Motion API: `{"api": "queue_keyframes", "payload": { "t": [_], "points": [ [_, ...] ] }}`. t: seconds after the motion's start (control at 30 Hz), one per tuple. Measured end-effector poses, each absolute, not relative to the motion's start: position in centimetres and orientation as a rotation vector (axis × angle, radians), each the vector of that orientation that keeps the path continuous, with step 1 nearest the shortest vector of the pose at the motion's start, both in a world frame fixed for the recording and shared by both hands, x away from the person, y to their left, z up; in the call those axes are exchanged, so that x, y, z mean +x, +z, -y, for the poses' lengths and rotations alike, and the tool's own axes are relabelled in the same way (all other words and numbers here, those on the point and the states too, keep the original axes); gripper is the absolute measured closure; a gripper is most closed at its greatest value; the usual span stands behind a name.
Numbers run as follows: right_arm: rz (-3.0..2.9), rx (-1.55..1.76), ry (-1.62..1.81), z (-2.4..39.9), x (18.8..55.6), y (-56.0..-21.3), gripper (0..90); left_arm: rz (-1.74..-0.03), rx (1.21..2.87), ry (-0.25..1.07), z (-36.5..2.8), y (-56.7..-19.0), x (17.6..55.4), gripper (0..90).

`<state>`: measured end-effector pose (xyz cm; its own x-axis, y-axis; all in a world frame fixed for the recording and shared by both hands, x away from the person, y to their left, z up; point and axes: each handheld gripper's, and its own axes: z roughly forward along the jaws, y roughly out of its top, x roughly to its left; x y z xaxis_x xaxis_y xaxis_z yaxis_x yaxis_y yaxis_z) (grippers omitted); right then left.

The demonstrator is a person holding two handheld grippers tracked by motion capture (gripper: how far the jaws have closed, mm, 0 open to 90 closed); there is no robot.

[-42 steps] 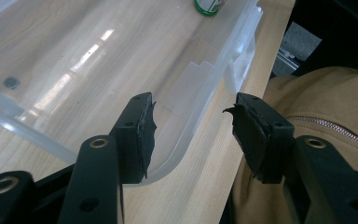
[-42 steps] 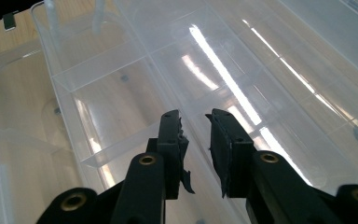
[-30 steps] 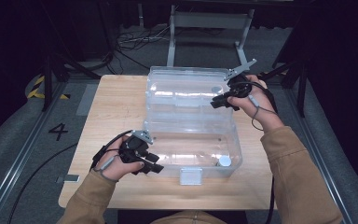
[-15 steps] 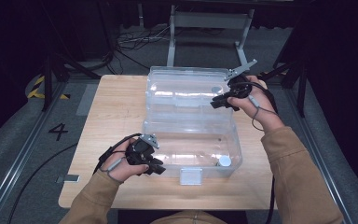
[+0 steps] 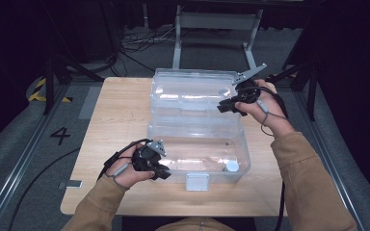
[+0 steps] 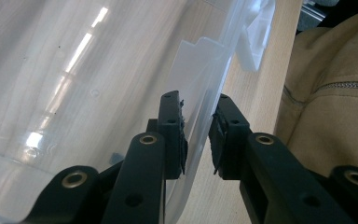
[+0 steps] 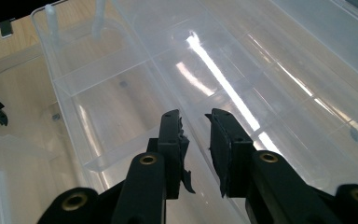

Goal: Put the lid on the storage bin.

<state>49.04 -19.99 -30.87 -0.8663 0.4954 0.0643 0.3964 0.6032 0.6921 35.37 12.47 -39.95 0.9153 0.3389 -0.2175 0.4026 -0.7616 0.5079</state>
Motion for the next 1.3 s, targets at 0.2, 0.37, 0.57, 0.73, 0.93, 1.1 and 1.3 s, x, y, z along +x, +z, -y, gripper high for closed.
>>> {"api": "queue_keyframes", "payload": {
  "t": [0.2,0.37,0.57,0.73,0.93,1.1,1.3],
  "points": [
    [-2.673,0.749,1.128,20.1,48.6,-30.9,75.2,-0.542,2.513,-0.157,-12.3,-40.2,35.4,75.7],
    [-2.658,0.738,1.119,20.0,48.2,-30.9,75.6,-0.526,2.529,-0.155,-12.2,-40.3,35.4,75.9],
    [-2.659,0.722,1.116,20.0,47.6,-30.7,76.0,-0.526,2.532,-0.150,-12.1,-40.4,35.4,75.9],
    [-2.648,0.709,1.111,20.0,47.0,-30.6,76.1,-0.529,2.532,-0.151,-12.1,-40.4,35.4,75.9],
    [-2.645,0.684,1.107,20.1,46.1,-30.4,76.0,-0.539,2.527,-0.159,-12.1,-40.4,35.4,75.4],
    [-2.646,0.661,1.103,20.1,45.5,-30.2,76.1,-0.545,2.526,-0.153,-12.1,-40.4,35.4,75.3],
    [-2.649,0.639,1.097,20.1,44.7,-30.1,76.1,-0.546,2.528,-0.153,-12.0,-40.4,35.4,75.3]
  ]
}}
